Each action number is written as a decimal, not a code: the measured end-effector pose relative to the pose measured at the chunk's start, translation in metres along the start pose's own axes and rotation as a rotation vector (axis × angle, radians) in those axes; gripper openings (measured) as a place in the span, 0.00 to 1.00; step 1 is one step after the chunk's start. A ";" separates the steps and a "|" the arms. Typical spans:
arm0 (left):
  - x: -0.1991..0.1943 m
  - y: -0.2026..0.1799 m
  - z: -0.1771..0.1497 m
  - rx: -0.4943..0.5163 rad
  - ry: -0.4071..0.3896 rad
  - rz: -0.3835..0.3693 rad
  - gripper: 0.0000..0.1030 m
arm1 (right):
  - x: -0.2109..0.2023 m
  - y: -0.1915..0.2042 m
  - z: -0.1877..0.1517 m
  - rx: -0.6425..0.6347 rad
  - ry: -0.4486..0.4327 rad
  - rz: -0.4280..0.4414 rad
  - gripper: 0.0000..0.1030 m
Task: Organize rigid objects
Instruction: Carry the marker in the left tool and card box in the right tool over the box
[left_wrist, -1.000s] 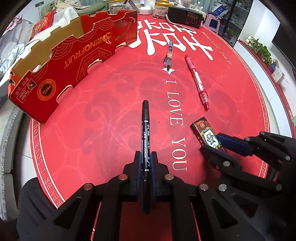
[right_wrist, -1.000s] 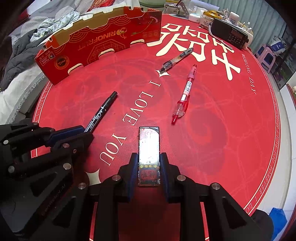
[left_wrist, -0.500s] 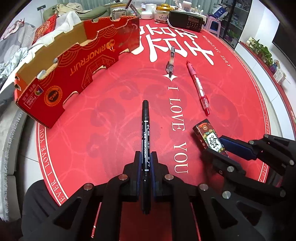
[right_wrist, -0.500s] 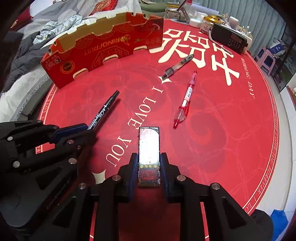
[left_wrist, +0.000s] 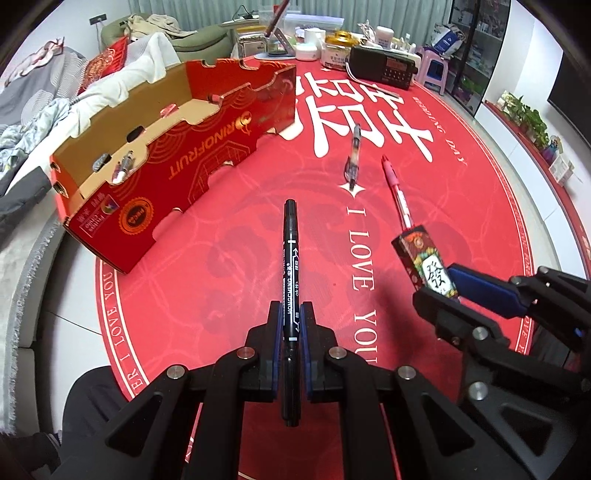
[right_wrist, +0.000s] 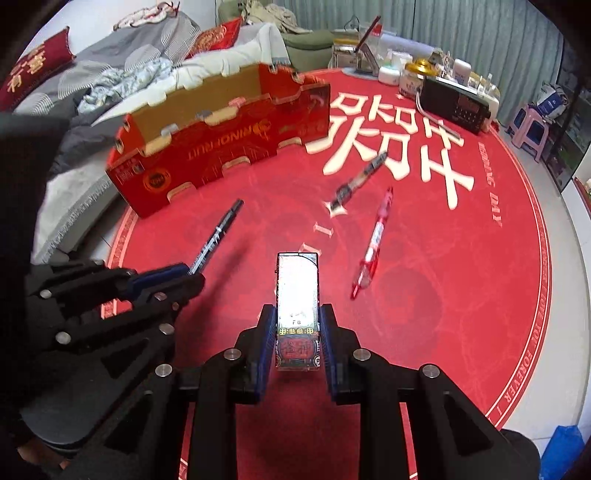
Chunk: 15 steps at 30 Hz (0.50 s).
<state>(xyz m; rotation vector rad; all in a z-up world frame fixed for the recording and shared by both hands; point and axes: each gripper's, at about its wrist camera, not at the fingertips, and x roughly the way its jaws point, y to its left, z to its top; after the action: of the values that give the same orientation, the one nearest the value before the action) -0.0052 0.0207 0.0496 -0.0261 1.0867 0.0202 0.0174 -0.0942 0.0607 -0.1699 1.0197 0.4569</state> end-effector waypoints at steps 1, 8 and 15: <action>-0.001 0.001 0.001 -0.005 -0.002 0.001 0.09 | -0.004 0.001 0.003 0.000 -0.012 0.002 0.24; -0.015 0.012 0.014 -0.047 -0.039 0.004 0.09 | -0.019 0.007 0.021 0.000 -0.067 0.026 0.24; -0.032 0.025 0.030 -0.085 -0.082 0.020 0.09 | -0.031 0.016 0.043 -0.016 -0.117 0.043 0.24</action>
<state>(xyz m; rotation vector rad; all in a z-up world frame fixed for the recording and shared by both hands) 0.0050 0.0469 0.0918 -0.0904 1.0035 0.0852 0.0306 -0.0737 0.1109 -0.1340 0.9066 0.5088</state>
